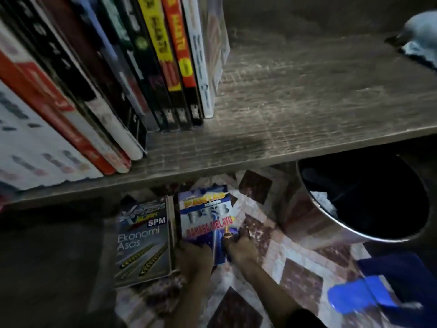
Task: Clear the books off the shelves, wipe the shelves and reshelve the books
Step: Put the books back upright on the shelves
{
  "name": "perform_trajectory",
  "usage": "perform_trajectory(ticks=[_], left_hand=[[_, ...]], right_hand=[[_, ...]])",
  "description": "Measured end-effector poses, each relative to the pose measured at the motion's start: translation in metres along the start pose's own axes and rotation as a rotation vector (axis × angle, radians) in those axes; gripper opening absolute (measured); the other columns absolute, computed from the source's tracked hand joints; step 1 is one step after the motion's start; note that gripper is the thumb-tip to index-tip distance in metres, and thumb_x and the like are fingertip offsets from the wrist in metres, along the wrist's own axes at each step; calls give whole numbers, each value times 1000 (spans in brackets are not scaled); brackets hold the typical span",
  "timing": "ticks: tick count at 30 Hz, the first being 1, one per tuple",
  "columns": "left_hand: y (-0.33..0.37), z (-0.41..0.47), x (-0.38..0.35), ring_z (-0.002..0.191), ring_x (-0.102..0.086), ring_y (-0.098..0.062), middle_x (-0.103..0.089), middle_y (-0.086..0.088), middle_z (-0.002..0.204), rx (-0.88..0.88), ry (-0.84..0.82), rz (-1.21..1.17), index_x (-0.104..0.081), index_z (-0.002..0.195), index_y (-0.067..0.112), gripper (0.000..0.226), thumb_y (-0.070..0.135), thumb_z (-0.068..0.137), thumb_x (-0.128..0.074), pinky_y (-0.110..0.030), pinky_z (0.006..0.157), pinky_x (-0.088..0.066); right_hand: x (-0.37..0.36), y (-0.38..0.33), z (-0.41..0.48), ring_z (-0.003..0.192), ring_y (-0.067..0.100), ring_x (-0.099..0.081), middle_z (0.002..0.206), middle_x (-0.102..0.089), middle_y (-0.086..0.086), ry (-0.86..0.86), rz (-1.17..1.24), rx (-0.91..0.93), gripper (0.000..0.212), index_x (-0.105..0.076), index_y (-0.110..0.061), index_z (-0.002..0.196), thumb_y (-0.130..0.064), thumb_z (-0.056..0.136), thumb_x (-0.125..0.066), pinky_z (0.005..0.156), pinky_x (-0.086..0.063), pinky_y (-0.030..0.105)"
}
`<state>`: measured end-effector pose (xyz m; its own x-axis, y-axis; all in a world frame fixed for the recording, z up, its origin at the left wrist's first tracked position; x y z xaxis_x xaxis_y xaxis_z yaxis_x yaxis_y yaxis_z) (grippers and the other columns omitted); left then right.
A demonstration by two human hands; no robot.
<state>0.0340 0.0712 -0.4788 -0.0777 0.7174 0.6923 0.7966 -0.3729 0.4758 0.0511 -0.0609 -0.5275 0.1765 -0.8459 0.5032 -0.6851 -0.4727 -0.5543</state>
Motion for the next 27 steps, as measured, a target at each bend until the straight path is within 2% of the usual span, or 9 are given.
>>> perform_trajectory(ticks=[3, 8, 12, 16, 19, 21, 22, 24, 27], left_hand=[[-1, 3, -2, 125, -38, -43, -32, -26, 141, -13, -2, 23, -30, 142, 1, 64, 15, 86, -56, -46, 102, -36], [-1, 9, -4, 122, -40, -42, -37, -27, 136, 42, -17, 30, -37, 136, -1, 58, 27, 88, -55, -44, 102, -36], [-8, 13, -11, 121, -42, -41, -38, -27, 137, 124, -60, -61, -39, 136, 0, 61, 42, 93, -45, -43, 102, -37], [-7, 8, -10, 123, -41, -41, -37, -27, 139, 108, -6, -139, -35, 137, -3, 66, 45, 94, -46, -44, 100, -38], [2, 10, -3, 105, -57, -38, -56, -23, 115, 27, -9, -238, -43, 122, -7, 62, 49, 95, -44, -35, 81, -45], [7, 13, 4, 87, -64, -34, -64, -17, 100, -52, -40, -278, -51, 105, -5, 64, 57, 91, -43, -38, 74, -53], [9, 16, 6, 81, -65, -33, -66, -19, 97, -66, -60, -265, -54, 100, -3, 63, 58, 90, -43, -40, 71, -54], [13, 13, 16, 81, -63, -33, -66, -21, 97, -65, -114, -218, -57, 95, -3, 59, 54, 94, -40, -36, 65, -49], [18, 11, 23, 91, -62, -35, -64, -24, 107, -25, -185, -213, -57, 108, -8, 58, 47, 98, -39, -33, 68, -43]], right_hand=[[-1, 2, 7, 105, 33, -58, 112, -63, 14, 43, -22, -38, 75, -62, -13, 109, -70, 62, -47, 89, -51, 41], [6, 0, 15, 102, 32, -61, 110, -65, 16, 30, 12, -85, 68, -69, -11, 97, -70, 65, -59, 87, -51, 39], [13, 11, 14, 116, 33, -53, 126, -56, 14, 59, -87, -109, 87, -63, -12, 113, -81, 61, -53, 97, -46, 42], [21, 7, 3, 119, 35, -50, 130, -54, 18, 74, -109, -40, 83, -54, -5, 120, -74, 74, -57, 100, -43, 41], [22, 6, -2, 112, 34, -57, 128, -56, 19, 67, -24, 2, 86, -52, -4, 122, -73, 71, -61, 92, -49, 42], [27, 1, -8, 103, 32, -62, 120, -61, 17, 77, 47, 26, 88, -56, -6, 119, -75, 65, -63, 87, -52, 42], [30, -2, -10, 97, 31, -64, 113, -64, 14, 77, 91, 33, 83, -59, -7, 113, -73, 64, -65, 84, -54, 42], [41, -10, -19, 88, 30, -68, 97, -70, 13, 50, 186, 44, 58, -63, -8, 94, -59, 70, -73, 79, -56, 42], [51, -19, -28, 82, 35, -70, 89, -73, 17, -66, 353, 20, 39, -66, -9, 77, -43, 66, -83, 77, -57, 51]])
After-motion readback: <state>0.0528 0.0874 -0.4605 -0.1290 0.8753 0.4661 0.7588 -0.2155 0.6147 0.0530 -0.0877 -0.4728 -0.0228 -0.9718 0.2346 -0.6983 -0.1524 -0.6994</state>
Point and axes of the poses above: each hand's wrist, its own z-axis towards the middle knuckle, its own x-axis out of the back of the hand, y = z × x, the point moved 4 cm from there along z, towards the middle knuckle
